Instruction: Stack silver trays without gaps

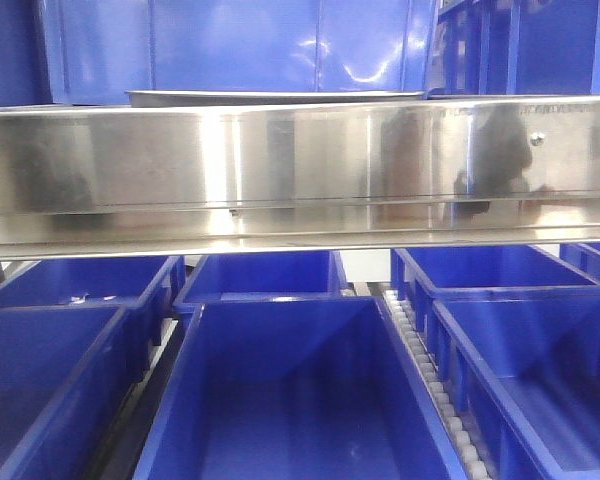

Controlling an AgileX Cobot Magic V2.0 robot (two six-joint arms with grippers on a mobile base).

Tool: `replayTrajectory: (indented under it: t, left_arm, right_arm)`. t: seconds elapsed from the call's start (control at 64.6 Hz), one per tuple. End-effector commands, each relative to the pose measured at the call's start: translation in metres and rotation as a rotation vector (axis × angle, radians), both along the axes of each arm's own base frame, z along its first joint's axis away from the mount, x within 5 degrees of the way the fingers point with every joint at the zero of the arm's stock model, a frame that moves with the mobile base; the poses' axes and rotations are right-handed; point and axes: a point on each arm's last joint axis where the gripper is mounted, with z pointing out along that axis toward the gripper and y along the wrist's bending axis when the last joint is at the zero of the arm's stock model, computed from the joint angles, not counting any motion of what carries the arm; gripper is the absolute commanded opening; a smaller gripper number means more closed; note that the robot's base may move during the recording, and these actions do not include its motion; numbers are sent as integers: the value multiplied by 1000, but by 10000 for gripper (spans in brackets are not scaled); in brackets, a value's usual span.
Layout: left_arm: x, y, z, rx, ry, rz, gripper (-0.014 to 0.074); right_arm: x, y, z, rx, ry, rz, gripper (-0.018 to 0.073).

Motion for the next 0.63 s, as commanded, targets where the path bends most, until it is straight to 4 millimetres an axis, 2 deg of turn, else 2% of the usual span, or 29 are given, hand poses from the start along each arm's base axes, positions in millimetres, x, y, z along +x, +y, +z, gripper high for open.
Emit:
replayTrajectory:
  t: [0.0,0.619]
  left_arm:
    - [0,0,2,-4,-22,2,11]
    - [0,0,2,-4,-22,2,11]
  right_arm:
    - [0,0,2,-8,-24,-4,-78]
    - [0,0,2,-8,-24,-4,-78]
